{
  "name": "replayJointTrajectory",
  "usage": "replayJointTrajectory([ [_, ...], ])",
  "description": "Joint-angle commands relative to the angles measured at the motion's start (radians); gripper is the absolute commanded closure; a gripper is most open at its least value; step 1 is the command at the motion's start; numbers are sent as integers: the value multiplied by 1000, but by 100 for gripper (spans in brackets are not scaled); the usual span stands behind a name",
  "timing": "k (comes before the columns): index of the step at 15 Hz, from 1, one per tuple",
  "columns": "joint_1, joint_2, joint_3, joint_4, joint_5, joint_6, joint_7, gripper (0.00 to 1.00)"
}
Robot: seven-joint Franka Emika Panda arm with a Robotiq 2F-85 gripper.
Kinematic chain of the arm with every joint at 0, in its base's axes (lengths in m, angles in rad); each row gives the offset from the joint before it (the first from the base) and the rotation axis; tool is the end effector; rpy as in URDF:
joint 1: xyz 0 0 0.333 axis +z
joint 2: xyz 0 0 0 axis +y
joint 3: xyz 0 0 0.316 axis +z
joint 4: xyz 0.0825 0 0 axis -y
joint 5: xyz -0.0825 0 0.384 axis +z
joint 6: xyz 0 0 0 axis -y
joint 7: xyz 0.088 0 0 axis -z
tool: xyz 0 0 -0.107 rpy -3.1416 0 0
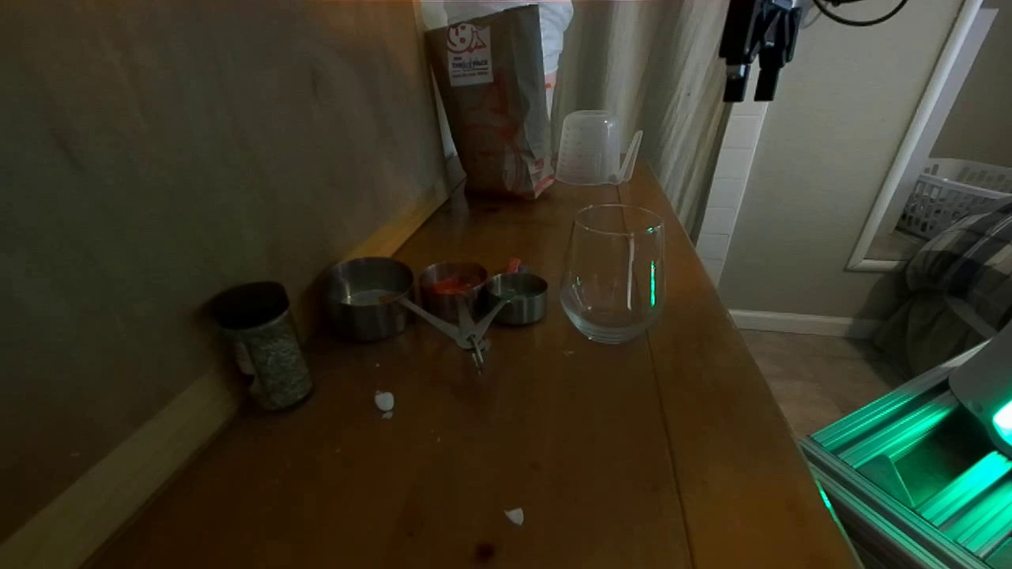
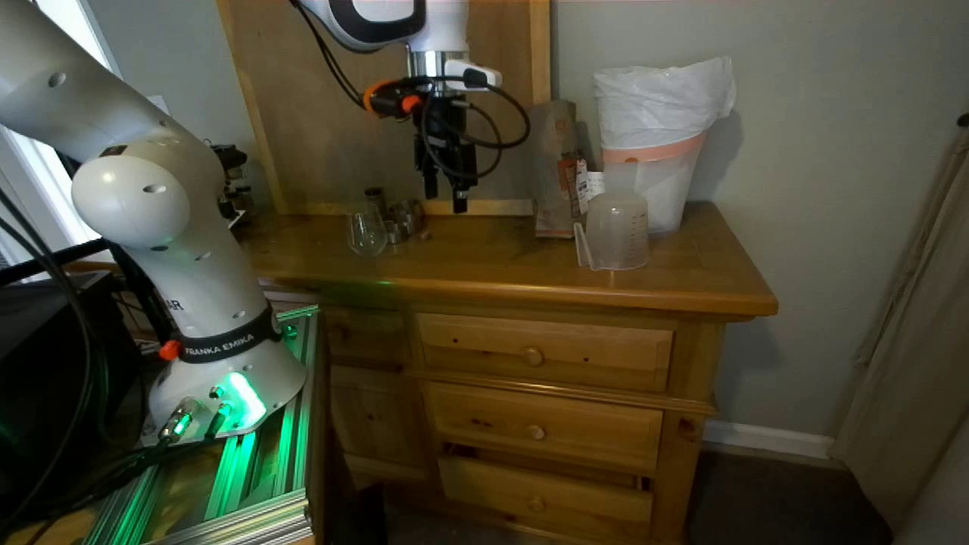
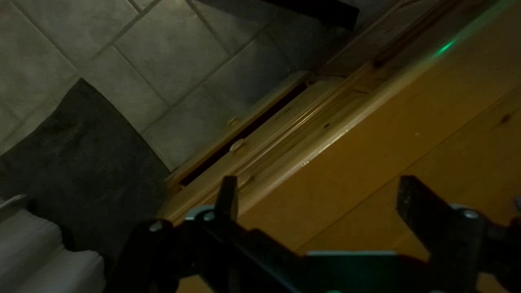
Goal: Open the topmost drawer on the right then hang the towel on the front of the drawer..
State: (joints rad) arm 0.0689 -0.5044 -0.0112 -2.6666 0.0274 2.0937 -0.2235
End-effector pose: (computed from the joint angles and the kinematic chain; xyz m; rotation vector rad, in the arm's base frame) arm 0.3641 0.0226 0.3912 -3.0778 -0.4154 0.1025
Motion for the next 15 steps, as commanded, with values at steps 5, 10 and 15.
replayJointTrajectory([
  [5, 10, 51, -18, -5, 36, 54, 8, 0],
  [10, 17, 144, -120, -46, 60, 230, -247, 0],
  [15, 24, 240, -225, -95, 143, 427, -545, 0],
])
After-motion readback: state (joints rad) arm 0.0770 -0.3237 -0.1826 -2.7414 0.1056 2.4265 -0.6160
